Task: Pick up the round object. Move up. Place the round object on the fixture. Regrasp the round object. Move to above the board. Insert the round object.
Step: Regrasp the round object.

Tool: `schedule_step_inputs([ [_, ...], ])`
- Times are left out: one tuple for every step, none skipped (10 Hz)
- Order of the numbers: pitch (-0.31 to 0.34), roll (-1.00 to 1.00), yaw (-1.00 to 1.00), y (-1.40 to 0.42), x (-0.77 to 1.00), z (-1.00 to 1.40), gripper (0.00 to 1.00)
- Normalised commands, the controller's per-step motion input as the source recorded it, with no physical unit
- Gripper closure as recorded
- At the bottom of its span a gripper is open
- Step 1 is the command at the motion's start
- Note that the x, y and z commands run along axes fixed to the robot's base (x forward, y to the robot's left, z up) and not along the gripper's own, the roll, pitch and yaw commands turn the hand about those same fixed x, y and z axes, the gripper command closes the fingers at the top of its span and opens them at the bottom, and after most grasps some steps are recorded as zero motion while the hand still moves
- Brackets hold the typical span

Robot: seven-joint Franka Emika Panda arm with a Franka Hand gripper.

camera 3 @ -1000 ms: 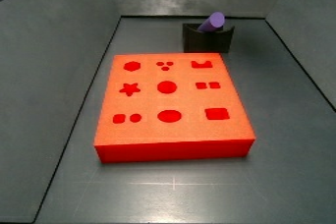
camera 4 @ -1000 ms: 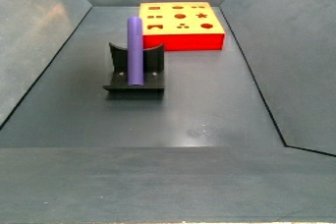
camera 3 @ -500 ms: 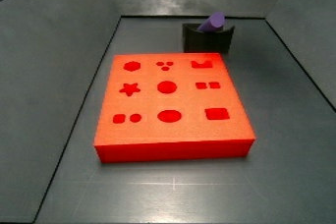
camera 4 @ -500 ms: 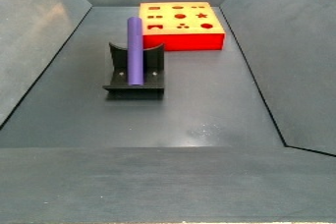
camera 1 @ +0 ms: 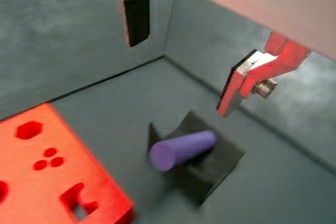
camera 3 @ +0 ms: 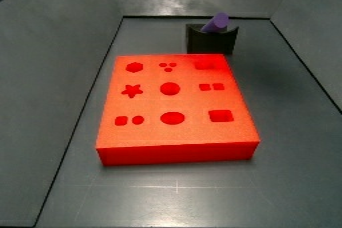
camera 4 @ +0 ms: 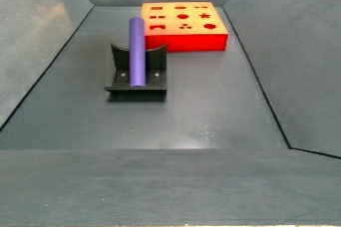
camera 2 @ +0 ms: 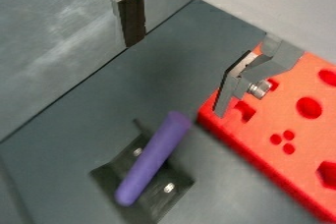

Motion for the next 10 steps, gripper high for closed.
schedule_step_inputs([
  [0.027, 1.0, 0.0, -0.02, 0.02, 0.0, 0.0],
  [0.033, 1.0, 0.01, -0.02, 0.03, 0.0, 0.0],
  [0.053, 1.0, 0.01, -0.03, 0.05, 0.0, 0.0],
  [0.062, 1.0, 0.02, -0.03, 0.06, 0.0, 0.0],
  [0.088, 1.0, 0.02, -0.03, 0.07, 0.0, 0.0],
  [0.111, 1.0, 0.03, -0.04, 0.08, 0.0, 0.0],
  [0.147, 1.0, 0.05, -0.04, 0.09, -0.01, 0.0],
  [0.167, 1.0, 0.07, -0.04, 0.09, 0.0, 0.0],
  [0.221, 0.98, 0.13, -0.05, 0.1, -0.01, 0.0],
  [0.211, 0.79, 0.16, -0.05, 0.1, -0.01, 0.0],
])
